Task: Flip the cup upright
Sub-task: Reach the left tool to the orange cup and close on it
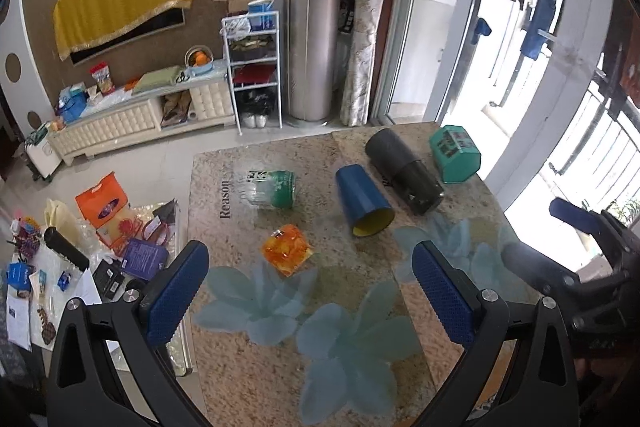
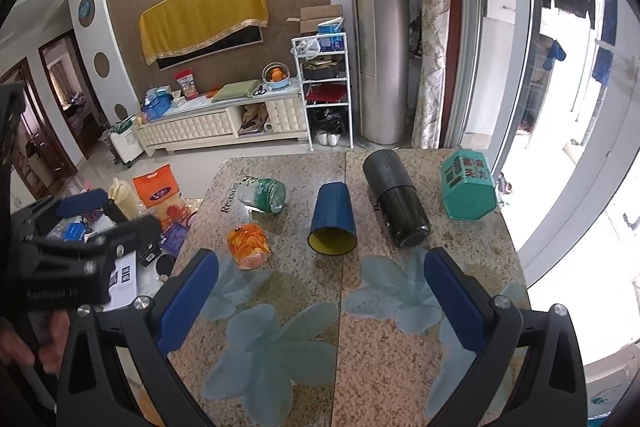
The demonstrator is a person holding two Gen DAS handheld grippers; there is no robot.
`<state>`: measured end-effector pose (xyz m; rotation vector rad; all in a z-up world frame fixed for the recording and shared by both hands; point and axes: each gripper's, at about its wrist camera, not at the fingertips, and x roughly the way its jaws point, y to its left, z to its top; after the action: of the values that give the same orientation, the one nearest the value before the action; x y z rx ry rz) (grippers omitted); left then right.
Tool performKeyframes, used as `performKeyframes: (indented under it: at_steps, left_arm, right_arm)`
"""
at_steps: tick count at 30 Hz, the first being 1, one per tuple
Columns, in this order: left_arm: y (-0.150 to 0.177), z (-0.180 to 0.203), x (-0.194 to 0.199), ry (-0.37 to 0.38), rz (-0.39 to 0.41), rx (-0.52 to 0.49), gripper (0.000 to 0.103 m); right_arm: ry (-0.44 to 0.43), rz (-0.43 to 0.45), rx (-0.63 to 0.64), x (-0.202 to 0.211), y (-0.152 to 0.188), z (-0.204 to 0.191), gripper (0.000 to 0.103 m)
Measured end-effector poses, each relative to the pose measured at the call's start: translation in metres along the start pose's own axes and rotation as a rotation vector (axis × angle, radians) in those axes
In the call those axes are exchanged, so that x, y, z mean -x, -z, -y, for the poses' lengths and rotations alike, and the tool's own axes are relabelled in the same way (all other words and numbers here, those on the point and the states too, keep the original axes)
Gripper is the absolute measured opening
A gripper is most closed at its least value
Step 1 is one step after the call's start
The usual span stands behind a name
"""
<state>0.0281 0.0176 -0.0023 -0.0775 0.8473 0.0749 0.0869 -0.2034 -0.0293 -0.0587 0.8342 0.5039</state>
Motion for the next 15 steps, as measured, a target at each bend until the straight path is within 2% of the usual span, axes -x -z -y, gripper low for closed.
performKeyframes:
  at_steps: [4, 9, 15]
  left_arm:
    - [-0.008, -0.009, -0.019, -0.009, -0.054, 0.027, 0.102]
    - [-0.018, -0.014, -0.058, -0.010, -0.155, 0.009, 0.102]
    - [-0.020, -0.032, -0.120, 0.038, -0.330, 0.124, 0.102]
  right_arm:
    - [-0.034, -0.033, -0.011, -0.016, -0.003, 0.011, 0.103]
    - [-0.070, -0.070, -0.022, -0.035, -0.009, 0.025, 0.103]
    - [-0.105, -0.128, -0.015, -0.057, -0.010, 0.037, 0.103]
